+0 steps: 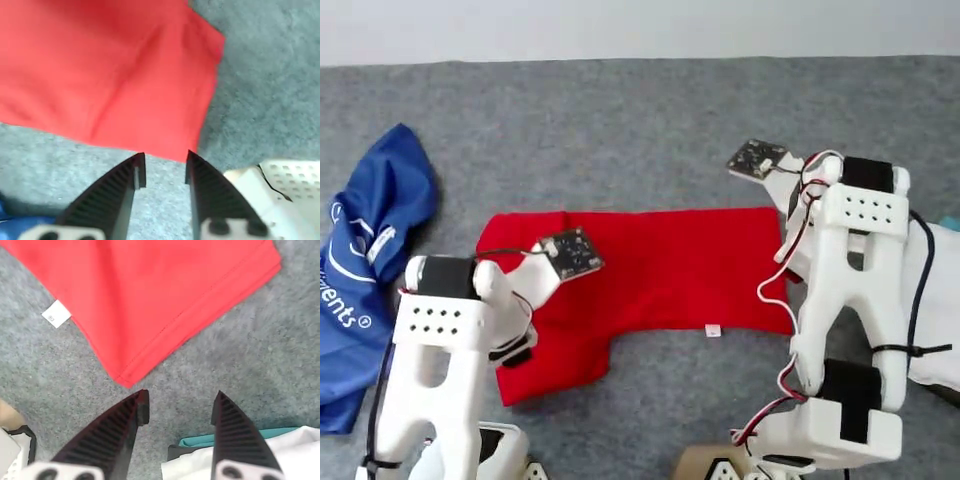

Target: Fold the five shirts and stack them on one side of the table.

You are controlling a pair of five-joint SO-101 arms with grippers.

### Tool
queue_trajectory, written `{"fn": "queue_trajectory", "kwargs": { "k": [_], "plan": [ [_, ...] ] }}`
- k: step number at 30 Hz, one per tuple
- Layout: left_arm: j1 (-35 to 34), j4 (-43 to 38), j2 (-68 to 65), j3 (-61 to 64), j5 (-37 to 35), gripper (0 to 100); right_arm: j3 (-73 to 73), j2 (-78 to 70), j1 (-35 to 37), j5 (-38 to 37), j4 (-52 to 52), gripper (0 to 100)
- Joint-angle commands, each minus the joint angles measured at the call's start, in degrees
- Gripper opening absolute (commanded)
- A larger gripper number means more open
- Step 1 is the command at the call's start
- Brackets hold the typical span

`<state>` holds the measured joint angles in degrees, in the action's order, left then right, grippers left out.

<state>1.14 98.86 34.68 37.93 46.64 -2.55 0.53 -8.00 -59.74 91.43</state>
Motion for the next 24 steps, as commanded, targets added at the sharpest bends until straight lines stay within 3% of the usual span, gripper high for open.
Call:
{"fn": "queue_trajectory", "kwargs": {
  "k": [1, 6, 11, 15, 17, 24],
  "plan": [
    [0.3, 1.8, 1.4, -2.8, -0.7, 15, 0.7, 3.6, 0.4, 0.7, 0.0, 21.4],
    [-0.4, -1.1, 1.2, -5.3, -1.9, 13, 0.7, 3.4, 1.0, 1.9, -3.4, 21.3],
    [-5.9, -19.5, 0.8, -6.1, -10.7, 1, 0.7, 2.0, 4.1, 12.5, -14.5, 14.0],
    [-8.2, -31.9, 0.7, -3.1, -20.7, 1, 0.7, -0.5, 7.3, 19.5, -20.9, 2.0],
    [-8.0, -36.0, 0.5, -1.1, -23.6, 1, 0.7, -2.2, 8.2, 22.6, -22.8, 0.9],
    [-7.4, -38.5, -14.2, -4.6, -26.8, 1, 0.7, -9.2, 11.1, 25.2, -28.3, 0.9]
  ]
}}
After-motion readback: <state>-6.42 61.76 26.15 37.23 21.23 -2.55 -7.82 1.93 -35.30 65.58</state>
